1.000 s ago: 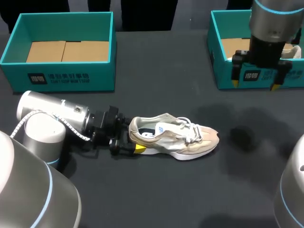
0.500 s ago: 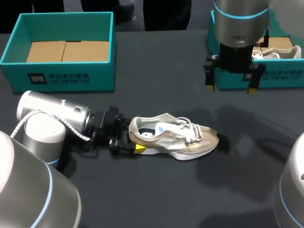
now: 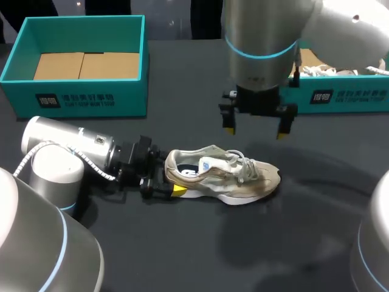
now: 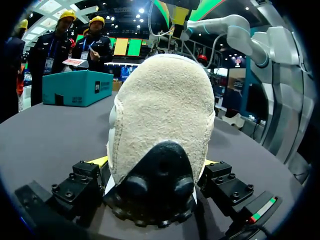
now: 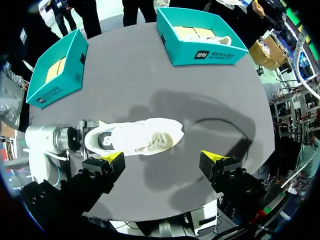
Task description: Take the shoe out of the shoebox, open the shoe tongue, remove and reinsert the insole, then place the shoe into the shoebox
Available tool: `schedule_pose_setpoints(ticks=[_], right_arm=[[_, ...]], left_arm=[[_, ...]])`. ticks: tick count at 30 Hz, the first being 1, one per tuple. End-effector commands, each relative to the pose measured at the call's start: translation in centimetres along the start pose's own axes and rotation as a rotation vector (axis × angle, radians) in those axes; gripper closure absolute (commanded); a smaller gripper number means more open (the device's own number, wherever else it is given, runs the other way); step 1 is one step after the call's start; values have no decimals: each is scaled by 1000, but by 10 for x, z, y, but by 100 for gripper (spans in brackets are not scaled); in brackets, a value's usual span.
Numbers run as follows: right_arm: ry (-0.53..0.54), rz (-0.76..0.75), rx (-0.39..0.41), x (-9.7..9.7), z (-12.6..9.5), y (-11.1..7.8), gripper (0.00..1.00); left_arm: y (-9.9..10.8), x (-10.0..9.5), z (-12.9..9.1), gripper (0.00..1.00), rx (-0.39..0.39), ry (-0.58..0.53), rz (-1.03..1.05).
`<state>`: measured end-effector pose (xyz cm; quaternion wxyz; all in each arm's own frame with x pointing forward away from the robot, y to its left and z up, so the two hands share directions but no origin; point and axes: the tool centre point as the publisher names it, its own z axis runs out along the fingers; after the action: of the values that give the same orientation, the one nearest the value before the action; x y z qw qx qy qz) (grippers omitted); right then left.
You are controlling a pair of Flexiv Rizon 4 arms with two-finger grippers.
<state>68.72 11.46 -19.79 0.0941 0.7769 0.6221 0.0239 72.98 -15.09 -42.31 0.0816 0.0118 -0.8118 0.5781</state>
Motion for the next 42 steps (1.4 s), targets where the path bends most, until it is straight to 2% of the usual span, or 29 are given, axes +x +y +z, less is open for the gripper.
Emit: schedule_pose_setpoints(ticks=[1, 12, 14, 18, 21, 23, 24, 36, 40, 42], right_arm=[[-104, -18, 35, 61, 2, -5, 0], [-104, -18, 35, 61, 2, -5, 0], [-106, -29, 13, 76, 4, -12, 0], [-180, -85, 11, 116, 14, -30, 0], [-232, -134, 18, 131, 24, -37, 0], [-222, -173, 14, 133, 31, -41, 0], [-219, -176, 37, 133, 35, -42, 0], [-219, -176, 37, 133, 35, -42, 0], [-298, -145, 42, 134, 56, -39, 0], [-297, -140, 41, 130, 64, -36, 0]], left_arm=[[3, 1, 6, 100, -1, -2, -1], [3, 1, 6, 100, -1, -2, -1], [3, 1, 6, 100, -1, -2, -1], [3, 1, 6, 100, -1, -2, -1], [3, 1, 6, 100, -1, -2, -1], [3, 1, 6, 100, -1, -2, -1], [3, 1, 6, 100, -1, -2, -1], [3, 1, 6, 100, -1, -2, -1], [3, 1, 6, 100, -1, -2, -1], [3, 1, 6, 100, -1, -2, -1]])
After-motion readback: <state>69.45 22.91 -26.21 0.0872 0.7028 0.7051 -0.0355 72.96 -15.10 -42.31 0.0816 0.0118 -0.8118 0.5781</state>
